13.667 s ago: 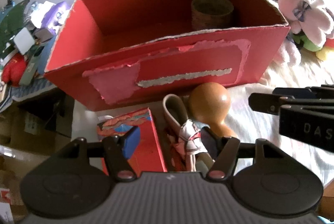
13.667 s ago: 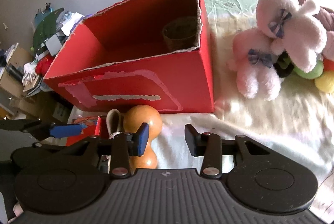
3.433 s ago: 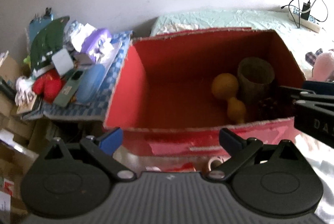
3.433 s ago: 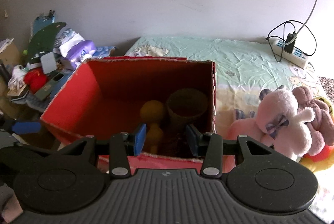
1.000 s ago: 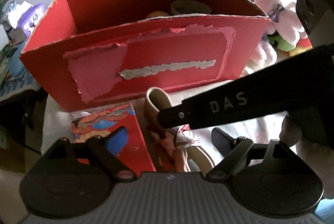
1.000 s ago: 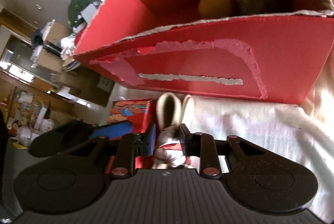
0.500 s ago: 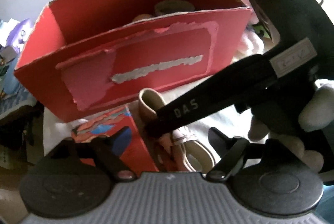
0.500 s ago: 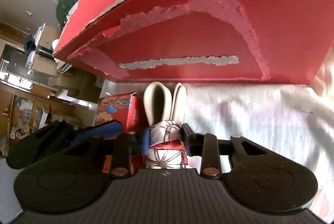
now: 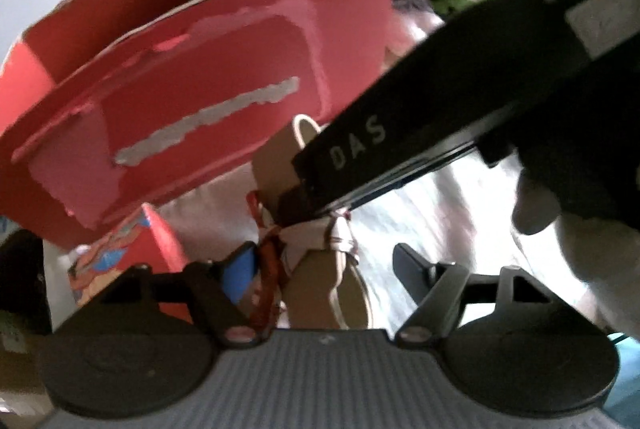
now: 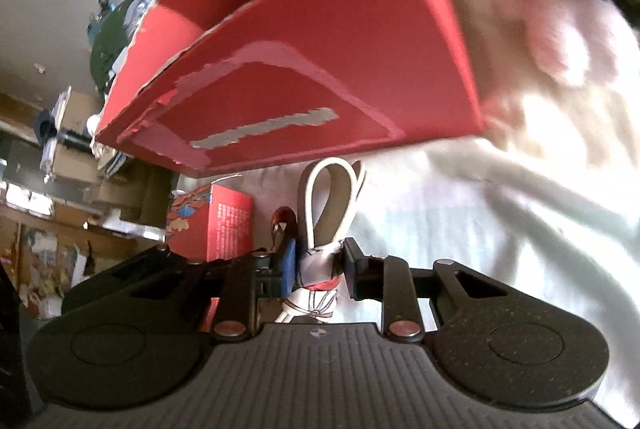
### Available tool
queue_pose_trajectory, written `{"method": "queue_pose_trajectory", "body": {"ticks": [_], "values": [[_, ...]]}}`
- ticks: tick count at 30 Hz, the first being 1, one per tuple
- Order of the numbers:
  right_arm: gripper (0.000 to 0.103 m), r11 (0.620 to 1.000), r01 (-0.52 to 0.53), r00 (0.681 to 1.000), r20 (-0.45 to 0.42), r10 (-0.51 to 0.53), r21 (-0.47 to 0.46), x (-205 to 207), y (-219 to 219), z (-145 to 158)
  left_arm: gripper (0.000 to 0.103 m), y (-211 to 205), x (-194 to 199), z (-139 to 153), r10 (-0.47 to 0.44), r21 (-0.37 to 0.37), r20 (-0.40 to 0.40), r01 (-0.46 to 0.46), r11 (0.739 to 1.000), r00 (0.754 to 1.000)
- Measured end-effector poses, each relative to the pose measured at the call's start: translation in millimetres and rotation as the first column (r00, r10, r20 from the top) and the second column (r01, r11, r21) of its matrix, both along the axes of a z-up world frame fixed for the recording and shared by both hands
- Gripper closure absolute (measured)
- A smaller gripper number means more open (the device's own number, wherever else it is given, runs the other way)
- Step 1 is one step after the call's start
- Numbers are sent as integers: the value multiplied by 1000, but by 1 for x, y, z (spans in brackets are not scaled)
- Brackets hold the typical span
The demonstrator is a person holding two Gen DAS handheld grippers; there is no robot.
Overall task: Organize objects
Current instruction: 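Close the right gripper on the shoe collar and lift it, then carry the beige shoe with the right gripper up over the red box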
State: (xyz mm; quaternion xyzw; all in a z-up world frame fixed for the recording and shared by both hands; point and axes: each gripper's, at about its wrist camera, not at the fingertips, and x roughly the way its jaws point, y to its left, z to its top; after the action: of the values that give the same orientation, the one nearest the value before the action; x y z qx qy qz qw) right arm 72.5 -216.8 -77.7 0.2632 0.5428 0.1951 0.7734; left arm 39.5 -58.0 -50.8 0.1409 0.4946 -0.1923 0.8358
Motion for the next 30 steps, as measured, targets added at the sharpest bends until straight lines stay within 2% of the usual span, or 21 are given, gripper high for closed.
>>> {"method": "queue_pose_trajectory", "body": {"ticks": [3, 7, 13, 18, 20, 22, 26, 29, 30], "values": [[76, 1000, 23, 1000, -14, -23, 13, -2, -5, -2, 29, -9, 1, -4, -10, 21, -3, 10, 1000, 1000], [74, 999, 43, 999, -22, -43, 21, -8, -11, -4, 36, -15, 6, -13, 16, 58, -28, -14, 998, 999], [73, 998, 47, 999, -26, -46, 47, -11, -9, -5, 42, -13, 10, -13, 69, 28, -52, -67, 997, 996], [72, 997, 46, 999, -32, -44, 68, -12, -12, -9, 45, -17, 8, -12, 88, 41, -45, -86, 995, 995], [72, 997, 40, 999, -32, -37, 68, -12, -13, -9, 43, -18, 8, -12, 103, 41, -41, -101, 994, 994], [73, 997, 28, 999, -29, -26, 65, -12, -14, -8, 36, -16, 8, -13, 129, 25, -40, -128, 991, 991], [73, 997, 17, 999, -31, -15, 74, -12, -17, -9, 33, -9, 9, -15, 168, -11, -41, -169, 986, 985], [73, 998, 3, 1000, -27, -1, 65, -12, -16, -8, 25, -8, 7, -16, 187, -5, -22, -187, 982, 982], [73, 998, -3, 1000, -25, 5, 60, -11, -15, -7, 16, -9, 6, -17, 192, 5, -11, -192, 981, 981]]}}
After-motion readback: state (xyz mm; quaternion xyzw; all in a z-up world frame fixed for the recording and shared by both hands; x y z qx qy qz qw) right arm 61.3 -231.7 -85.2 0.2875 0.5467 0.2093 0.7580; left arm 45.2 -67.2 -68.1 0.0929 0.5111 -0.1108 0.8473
